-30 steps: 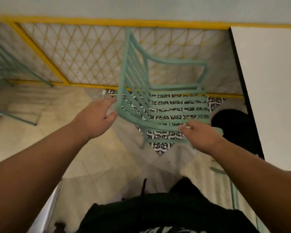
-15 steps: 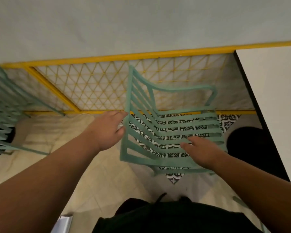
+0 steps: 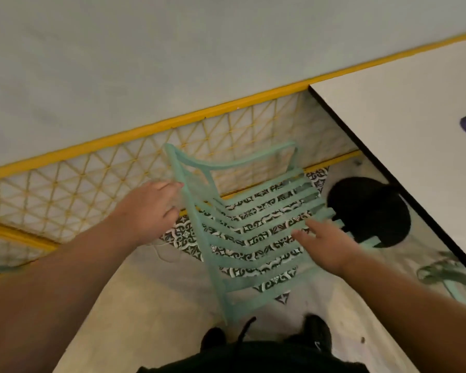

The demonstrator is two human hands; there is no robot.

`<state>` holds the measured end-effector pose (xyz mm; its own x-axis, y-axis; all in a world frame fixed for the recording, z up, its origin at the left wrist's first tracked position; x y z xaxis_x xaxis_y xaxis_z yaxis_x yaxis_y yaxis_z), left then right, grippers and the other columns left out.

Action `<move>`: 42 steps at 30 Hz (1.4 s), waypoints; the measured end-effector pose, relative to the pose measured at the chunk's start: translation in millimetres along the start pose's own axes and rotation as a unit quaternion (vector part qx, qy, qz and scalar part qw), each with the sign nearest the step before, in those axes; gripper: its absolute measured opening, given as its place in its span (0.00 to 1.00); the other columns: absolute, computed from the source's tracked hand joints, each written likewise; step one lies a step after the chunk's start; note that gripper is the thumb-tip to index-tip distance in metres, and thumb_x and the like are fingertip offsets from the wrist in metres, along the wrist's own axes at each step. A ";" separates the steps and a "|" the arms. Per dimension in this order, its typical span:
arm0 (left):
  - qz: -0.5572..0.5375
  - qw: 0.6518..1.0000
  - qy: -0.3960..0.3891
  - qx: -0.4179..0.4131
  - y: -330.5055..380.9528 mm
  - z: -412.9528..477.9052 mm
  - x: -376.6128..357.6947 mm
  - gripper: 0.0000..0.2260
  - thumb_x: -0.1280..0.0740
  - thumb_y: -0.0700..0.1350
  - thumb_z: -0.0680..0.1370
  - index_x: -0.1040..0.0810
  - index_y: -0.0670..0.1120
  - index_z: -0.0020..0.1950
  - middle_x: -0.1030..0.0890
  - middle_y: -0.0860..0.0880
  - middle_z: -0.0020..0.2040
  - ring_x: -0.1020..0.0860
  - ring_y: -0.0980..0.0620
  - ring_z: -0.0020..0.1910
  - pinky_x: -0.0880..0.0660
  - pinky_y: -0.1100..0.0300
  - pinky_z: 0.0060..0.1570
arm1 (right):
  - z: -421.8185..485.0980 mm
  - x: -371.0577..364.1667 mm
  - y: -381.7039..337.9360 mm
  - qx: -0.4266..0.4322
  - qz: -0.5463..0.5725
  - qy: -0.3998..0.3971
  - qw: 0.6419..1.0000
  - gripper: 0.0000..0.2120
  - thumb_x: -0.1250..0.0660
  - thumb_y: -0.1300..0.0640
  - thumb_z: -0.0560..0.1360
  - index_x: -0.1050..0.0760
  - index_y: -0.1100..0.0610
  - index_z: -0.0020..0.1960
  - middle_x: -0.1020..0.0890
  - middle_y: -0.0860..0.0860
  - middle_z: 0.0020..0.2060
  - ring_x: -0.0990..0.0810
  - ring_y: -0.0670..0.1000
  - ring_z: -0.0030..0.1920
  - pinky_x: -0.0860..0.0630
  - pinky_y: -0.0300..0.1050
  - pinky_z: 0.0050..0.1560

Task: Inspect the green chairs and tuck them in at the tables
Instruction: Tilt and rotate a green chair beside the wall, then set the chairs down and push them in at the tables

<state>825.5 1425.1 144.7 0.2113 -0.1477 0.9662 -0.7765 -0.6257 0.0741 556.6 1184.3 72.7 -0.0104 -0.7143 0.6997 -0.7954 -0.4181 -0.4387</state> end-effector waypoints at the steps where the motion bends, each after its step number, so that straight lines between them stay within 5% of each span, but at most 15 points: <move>1: 0.006 1.000 0.002 -0.010 -4.1 2.5 1.8 0.27 0.40 0.52 0.81 0.34 0.46 0.79 0.28 0.45 0.75 0.32 0.43 0.74 0.33 0.47 0.70 | -6.2 -2.9 -2.7 -0.007 0.005 0.012 1.000 0.34 0.43 0.35 0.83 0.37 0.55 0.81 0.31 0.56 0.78 0.32 0.59 0.77 0.34 0.53 0.74; 17: 0.040 0.982 0.021 -0.182 19.5 60.1 24.5 0.28 0.46 0.56 0.82 0.38 0.49 0.81 0.33 0.49 0.79 0.36 0.48 0.77 0.38 0.48 0.77 | -54.3 -10.0 -9.2 -0.107 0.083 0.107 0.985 0.35 0.43 0.34 0.82 0.40 0.52 0.82 0.32 0.54 0.79 0.32 0.57 0.77 0.34 0.55 0.76; 29: 0.087 0.942 -0.028 -0.322 -51.2 128.0 20.3 0.26 0.40 0.55 0.83 0.37 0.50 0.81 0.32 0.48 0.78 0.35 0.46 0.76 0.36 0.46 0.75 | -70.0 -91.4 -104.8 -0.227 0.161 0.171 0.945 0.34 0.42 0.36 0.83 0.38 0.55 0.82 0.29 0.56 0.77 0.29 0.59 0.75 0.32 0.53 0.73; 42: 0.108 0.919 -0.046 -0.376 -68.4 144.8 7.0 0.26 0.41 0.56 0.82 0.36 0.51 0.80 0.30 0.49 0.76 0.33 0.45 0.75 0.32 0.43 0.71 | -84.2 -137.7 -157.3 -0.274 0.170 0.178 0.930 0.31 0.42 0.36 0.83 0.31 0.55 0.77 0.23 0.56 0.71 0.23 0.58 0.68 0.26 0.55 0.66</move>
<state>966.1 1355.9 110.7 0.0254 -0.2919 0.9561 -0.9898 0.1266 0.0650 632.2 1395.7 92.9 -0.4396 -0.4813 0.7583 -0.8980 0.2163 -0.3832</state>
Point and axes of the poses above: each hand's wrist, its own z-axis towards the middle knuckle, its own x-axis out of the back of the hand, y = z × x, the point moved 4 cm from there along z, towards the middle knuckle
